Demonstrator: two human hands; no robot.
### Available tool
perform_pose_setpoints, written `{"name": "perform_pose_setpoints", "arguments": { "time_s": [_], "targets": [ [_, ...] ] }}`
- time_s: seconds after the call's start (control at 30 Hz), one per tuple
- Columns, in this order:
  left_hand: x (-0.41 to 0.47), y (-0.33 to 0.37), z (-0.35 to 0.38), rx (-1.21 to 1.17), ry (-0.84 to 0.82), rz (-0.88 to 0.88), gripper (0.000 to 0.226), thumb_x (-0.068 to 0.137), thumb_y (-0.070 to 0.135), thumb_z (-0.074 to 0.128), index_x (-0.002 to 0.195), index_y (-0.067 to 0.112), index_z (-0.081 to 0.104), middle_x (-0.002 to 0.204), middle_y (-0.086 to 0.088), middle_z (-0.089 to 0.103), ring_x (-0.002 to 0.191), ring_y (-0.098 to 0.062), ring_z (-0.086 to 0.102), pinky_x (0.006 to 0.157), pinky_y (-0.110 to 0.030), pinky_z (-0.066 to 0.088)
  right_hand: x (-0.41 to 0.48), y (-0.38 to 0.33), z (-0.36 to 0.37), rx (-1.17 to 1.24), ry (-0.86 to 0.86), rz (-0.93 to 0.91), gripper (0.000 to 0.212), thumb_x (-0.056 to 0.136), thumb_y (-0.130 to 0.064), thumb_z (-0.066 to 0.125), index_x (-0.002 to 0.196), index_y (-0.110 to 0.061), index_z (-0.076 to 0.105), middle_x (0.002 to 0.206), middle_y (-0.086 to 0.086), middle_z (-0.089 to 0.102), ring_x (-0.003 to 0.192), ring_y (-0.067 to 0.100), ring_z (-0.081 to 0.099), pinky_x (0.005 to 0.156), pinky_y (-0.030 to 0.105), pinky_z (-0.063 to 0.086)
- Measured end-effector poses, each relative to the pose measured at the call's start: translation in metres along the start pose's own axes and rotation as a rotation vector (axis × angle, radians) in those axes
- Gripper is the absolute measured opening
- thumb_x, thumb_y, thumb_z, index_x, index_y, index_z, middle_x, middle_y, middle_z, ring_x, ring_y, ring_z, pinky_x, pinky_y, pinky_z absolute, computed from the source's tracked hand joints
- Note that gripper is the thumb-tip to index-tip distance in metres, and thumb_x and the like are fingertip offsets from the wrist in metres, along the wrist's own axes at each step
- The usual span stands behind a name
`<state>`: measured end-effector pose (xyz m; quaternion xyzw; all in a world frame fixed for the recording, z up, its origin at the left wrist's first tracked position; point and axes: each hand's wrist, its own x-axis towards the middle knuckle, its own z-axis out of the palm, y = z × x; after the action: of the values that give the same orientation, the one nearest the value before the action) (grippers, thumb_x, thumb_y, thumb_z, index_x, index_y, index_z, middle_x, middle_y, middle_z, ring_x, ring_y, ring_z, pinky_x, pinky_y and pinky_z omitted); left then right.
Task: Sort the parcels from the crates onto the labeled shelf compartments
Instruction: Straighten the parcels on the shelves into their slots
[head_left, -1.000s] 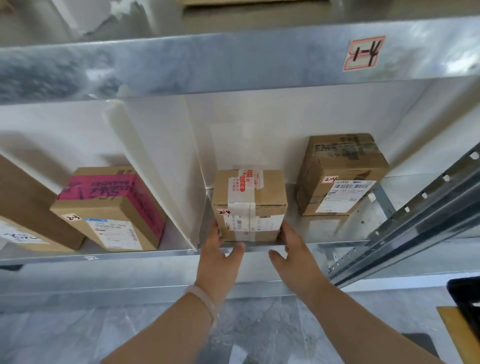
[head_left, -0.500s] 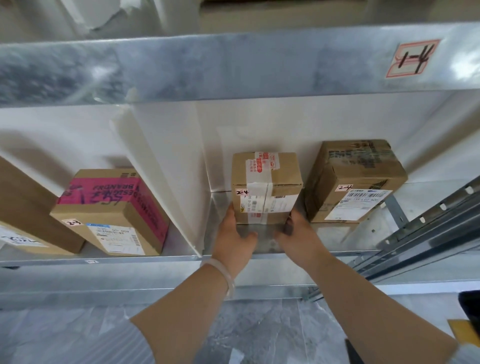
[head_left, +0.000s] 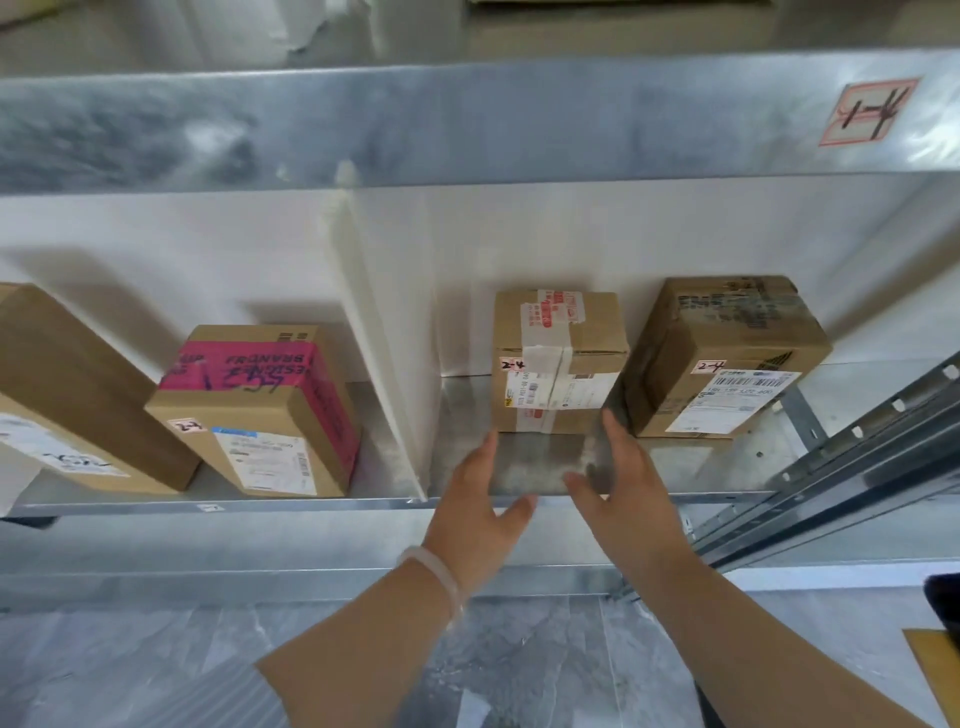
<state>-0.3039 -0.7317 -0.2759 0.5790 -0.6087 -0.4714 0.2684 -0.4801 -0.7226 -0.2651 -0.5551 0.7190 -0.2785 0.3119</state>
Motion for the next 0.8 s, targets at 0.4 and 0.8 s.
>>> {"name": "perform_pose_setpoints", "arguments": {
  "time_s": [0.4, 0.8],
  "targets": [
    [-0.088, -0.065, -0.119, 0.101, 0.279, 0.076, 0.052, 0.090, 0.029, 0.070, 0.132, 0.045, 0.045, 0.130, 0.027, 0.048, 0.124, 0.000, 0.049, 0.108, -0.030, 0.043, -0.085, -0.071, 0.087, -0.086, -0.025, -0.583, 0.037, 0.088, -0.036, 0.056, 0.125, -0.037, 0.053, 0.118, -0.013, 0.062, 0.111, 0.004, 0.054, 0.100, 0.017, 0.041],
    [-0.056, -0.108, -0.224, -0.213, 0.461, 0.010, 0.056, 0.084, 0.008, 0.076, 0.129, 0.030, 0.051, 0.129, -0.001, 0.058, 0.118, -0.015, 0.058, 0.094, -0.048, 0.055, -0.053, -0.161, 0.166, 0.273, -0.145, -0.060, 0.071, 0.088, -0.028, 0.067, 0.148, -0.036, 0.029, 0.142, -0.011, 0.045, 0.124, 0.003, 0.048, 0.105, 0.031, 0.044]
  ]
}}
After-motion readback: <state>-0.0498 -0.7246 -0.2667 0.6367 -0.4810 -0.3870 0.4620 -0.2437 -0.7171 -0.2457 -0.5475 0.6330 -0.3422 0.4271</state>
